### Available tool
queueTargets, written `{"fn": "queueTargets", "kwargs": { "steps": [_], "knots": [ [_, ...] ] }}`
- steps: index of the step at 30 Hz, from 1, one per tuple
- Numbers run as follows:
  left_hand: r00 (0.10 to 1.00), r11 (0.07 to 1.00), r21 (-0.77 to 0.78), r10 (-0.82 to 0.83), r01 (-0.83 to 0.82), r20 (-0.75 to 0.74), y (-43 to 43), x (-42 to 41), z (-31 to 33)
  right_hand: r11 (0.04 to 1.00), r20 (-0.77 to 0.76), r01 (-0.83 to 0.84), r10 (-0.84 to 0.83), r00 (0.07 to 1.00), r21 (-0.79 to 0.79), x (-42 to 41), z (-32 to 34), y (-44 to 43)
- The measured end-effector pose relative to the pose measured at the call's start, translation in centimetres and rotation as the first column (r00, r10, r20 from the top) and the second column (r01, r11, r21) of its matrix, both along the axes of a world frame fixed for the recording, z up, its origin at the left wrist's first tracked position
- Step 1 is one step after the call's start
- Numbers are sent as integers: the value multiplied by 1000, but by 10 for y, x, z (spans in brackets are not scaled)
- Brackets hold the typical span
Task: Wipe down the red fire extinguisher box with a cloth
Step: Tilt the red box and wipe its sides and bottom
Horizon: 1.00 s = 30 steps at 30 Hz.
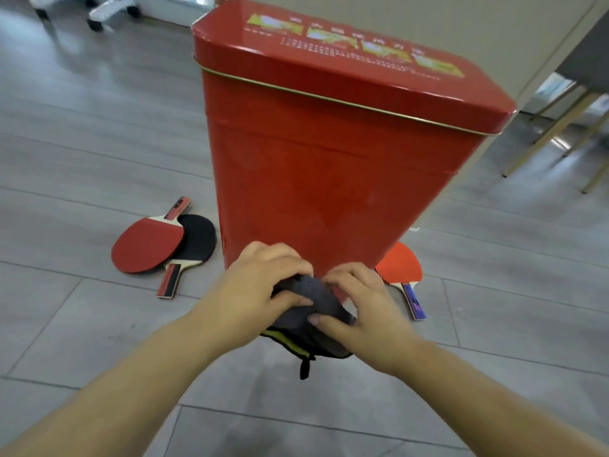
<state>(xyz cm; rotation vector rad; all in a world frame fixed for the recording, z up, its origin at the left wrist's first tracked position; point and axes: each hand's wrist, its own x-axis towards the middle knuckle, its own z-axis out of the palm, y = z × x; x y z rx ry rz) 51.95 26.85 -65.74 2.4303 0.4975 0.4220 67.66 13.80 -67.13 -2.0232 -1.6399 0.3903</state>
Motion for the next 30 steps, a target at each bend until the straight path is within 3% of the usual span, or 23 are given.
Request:
{"fn": "queueTargets", "kwargs": {
  "steps": [5, 12, 19, 22, 25, 27, 30],
  "knots": [
    [983, 993, -88, 90, -77, 157, 24, -9, 40, 1000, -279, -1, -3, 960, -16, -12, 31, 25],
    [884, 960, -166, 274, -226, 379, 51, -12, 66, 962, -133, 105, -73, 988, 252, -21, 78, 47],
    [705, 906, -126, 397, -404, 588, 63, -1, 104, 691, -109, 251, -243, 964, 677, -13, 135, 49],
    [706, 876, -14, 397, -481, 586, 74, 7, 128, 560, 10, 197, -344, 939, 805, -2, 166, 52],
    [776, 835, 178, 375, -520, 507, 91, 15, 145, 483, 195, 91, -509, 839, 871, 13, 186, 55],
    [827, 848, 209, 372, -488, 423, 102, 19, 149, 497, 305, 29, -576, 758, 868, 21, 185, 60],
    [873, 902, 157, 325, -401, 364, 117, 20, 146, 631, 477, -43, -538, 695, 774, 24, 160, 71]
  ]
}}
